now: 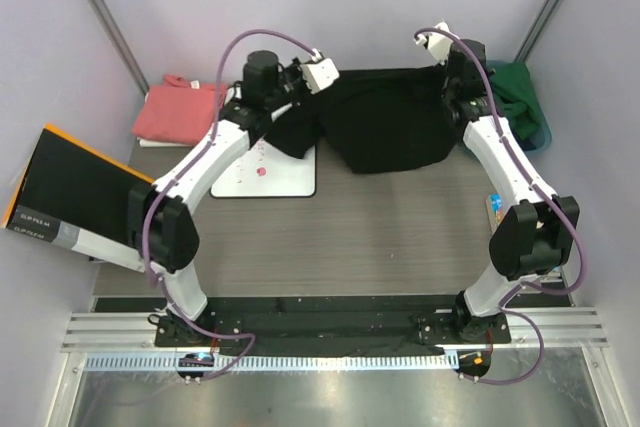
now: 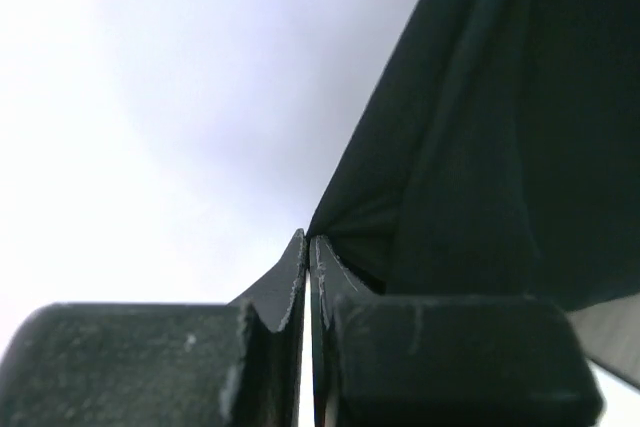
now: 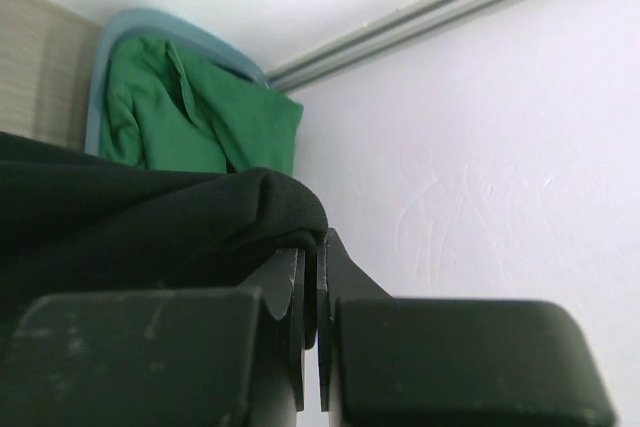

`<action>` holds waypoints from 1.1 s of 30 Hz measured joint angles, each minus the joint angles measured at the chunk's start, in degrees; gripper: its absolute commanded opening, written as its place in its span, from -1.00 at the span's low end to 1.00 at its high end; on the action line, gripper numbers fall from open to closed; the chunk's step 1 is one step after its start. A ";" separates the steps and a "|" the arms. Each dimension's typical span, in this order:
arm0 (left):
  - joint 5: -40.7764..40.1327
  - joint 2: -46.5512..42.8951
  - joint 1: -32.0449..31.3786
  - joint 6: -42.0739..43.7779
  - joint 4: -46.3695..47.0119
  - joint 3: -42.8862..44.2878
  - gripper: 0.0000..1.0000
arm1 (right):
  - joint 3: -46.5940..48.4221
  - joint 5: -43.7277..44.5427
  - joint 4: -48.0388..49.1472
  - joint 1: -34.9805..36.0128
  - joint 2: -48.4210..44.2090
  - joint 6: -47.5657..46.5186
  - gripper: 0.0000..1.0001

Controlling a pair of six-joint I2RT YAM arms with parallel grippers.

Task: Fold and stack the t-shirts
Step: Flatten out the tshirt

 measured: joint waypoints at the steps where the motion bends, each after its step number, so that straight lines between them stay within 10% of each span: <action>1: -0.33 -1.38 0.55 0.63 -1.11 0.61 -1.00 | 0.00 -0.87 0.24 0.00 -0.35 0.00 -0.99; 12: 8.61 -17.27 3.21 17.86 -27.43 2.01 -1.00 | 0.00 -12.59 1.86 0.09 -6.73 0.33 -0.98; 21: 11.54 -8.46 3.72 29.70 -35.23 -10.71 -1.00 | -0.52 -19.89 -5.99 2.01 -2.36 1.49 -0.98; 33: -6.97 4.57 3.26 27.63 6.43 -26.84 -1.00 | -2.84 -17.00 -6.99 5.95 -0.02 1.53 -0.98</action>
